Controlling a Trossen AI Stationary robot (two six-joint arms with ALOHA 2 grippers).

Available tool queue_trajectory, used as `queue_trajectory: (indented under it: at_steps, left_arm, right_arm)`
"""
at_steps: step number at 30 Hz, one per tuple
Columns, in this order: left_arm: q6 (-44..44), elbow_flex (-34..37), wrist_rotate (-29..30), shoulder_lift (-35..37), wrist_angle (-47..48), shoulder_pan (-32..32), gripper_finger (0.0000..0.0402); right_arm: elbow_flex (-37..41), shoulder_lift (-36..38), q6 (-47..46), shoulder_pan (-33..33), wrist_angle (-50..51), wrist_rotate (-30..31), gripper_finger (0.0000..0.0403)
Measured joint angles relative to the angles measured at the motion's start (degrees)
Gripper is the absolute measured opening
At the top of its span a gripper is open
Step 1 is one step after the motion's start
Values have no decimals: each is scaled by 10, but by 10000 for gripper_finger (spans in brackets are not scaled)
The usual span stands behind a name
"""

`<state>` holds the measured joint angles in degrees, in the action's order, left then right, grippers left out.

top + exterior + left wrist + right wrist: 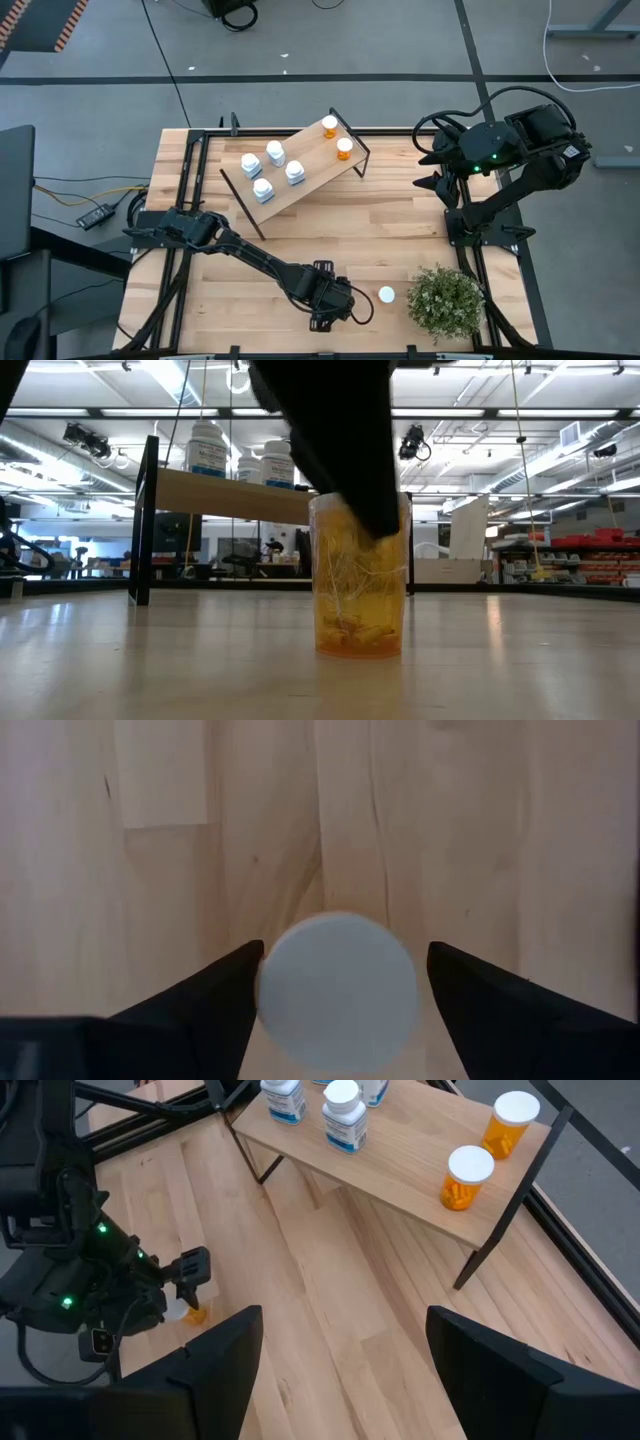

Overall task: Pick and place medicine bottles onto shelf by color
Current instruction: Put the orange pill bottle on the shelf

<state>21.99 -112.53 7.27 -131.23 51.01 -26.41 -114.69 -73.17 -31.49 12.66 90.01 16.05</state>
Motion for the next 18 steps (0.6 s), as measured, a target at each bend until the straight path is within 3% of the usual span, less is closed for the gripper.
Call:
queue_trajectory:
  at_steps: [18]
  left_arm:
    - [-16, -28, 0, 4, 39, 2, 284]
  right_arm:
    - [0, 0, 3, 0, 0, 0, 288]
